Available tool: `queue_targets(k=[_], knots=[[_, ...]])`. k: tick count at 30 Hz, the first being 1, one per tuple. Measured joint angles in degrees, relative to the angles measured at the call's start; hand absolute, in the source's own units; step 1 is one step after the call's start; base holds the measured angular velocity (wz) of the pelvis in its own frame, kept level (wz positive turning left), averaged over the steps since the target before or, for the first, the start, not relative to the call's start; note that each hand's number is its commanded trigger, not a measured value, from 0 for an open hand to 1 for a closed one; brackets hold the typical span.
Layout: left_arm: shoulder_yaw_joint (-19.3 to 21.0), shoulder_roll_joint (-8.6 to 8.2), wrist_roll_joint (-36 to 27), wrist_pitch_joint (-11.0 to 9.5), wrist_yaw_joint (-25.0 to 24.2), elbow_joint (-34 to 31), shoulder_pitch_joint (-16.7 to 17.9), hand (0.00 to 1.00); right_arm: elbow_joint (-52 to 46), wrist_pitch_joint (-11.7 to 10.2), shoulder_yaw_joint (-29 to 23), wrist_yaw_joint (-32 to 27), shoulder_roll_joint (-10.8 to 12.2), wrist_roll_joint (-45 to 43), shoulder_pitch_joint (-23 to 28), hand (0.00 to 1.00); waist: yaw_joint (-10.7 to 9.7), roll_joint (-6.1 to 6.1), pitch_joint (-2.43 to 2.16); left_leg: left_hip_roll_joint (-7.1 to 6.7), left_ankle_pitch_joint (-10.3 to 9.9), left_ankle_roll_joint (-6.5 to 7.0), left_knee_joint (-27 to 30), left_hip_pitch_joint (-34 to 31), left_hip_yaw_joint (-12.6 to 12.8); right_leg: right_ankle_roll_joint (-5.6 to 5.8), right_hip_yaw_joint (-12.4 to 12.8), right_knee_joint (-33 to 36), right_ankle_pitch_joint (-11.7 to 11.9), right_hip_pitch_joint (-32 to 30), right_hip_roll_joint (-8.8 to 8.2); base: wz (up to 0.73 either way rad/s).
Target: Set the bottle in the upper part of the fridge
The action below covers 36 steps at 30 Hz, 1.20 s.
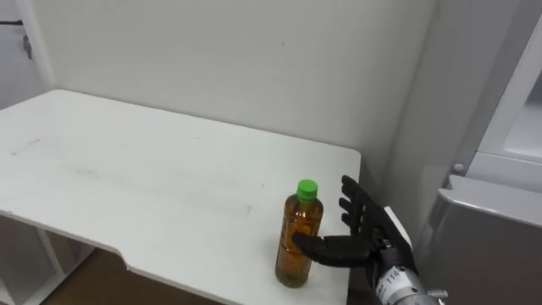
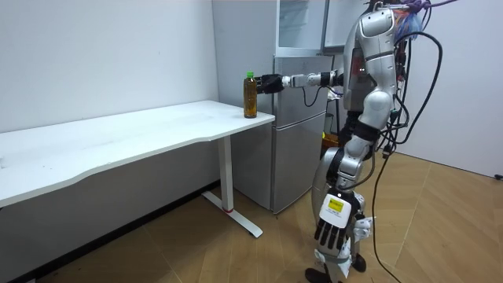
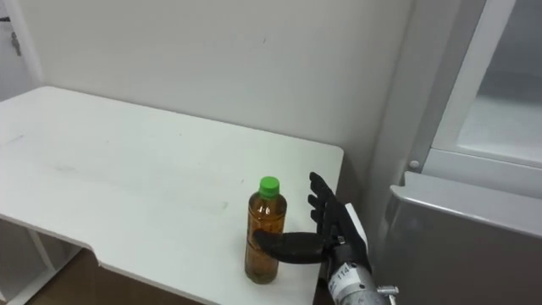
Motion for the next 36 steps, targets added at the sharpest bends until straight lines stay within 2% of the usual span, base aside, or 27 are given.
queue_targets(k=[6, 17, 22, 31, 36], knots=[[-0.68, 0.46, -0.45, 0.21, 0.06, 0.18, -0.14, 0.00, 0.78, -0.01, 0.23, -0.96, -0.04, 2.42, -0.41, 0.00, 1.29, 0.00, 0.05, 0.02, 0.01, 0.00, 0.18, -0.50, 0.06, 0.00, 0.02, -0.01, 0.00, -0.52, 0.01, -0.01], [-1.35, 0.50, -0.63, 0.44, 0.06, 0.21, -0.65, 0.00, 5.14, -0.02, 2.38, -1.23, 0.07, 2.64, -4.11, 0.00, 2.78, -0.42, 0.24, -0.03, 0.02, 0.00, 0.30, -1.36, -0.14, 0.00, 0.03, 0.02, 0.00, -1.23, 0.02, 0.00], [-2.17, 0.58, -0.67, 0.48, 0.14, 0.19, -0.81, 0.00, 8.07, -0.02, 4.84, -1.27, 0.12, 2.56, -5.43, 0.00, 2.86, -1.02, 0.54, -0.02, 0.02, 0.00, 0.28, -1.38, -0.17, 0.00, 0.52, 0.01, 0.00, -1.25, 0.03, 0.00], [-2.72, 0.53, -0.65, 0.32, 0.14, 0.13, -0.89, 0.00, 13.87, -0.03, 5.15, -1.66, 0.16, 1.54, -7.08, 0.00, 2.80, -0.94, 0.63, -0.12, 0.06, -0.03, 0.60, -2.00, -1.41, 0.00, 0.62, 0.00, 0.00, -1.40, 0.12, 0.04], [-3.45, 0.53, -0.66, 0.36, 0.14, 0.48, -0.89, 0.00, 16.81, -0.02, 5.17, -1.67, 0.15, 1.48, -7.21, 0.00, 3.77, -1.03, 0.63, -0.12, 0.07, -0.04, 0.66, -2.23, -1.49, 0.00, 0.45, -0.01, 0.00, -1.52, 0.12, 0.01]])
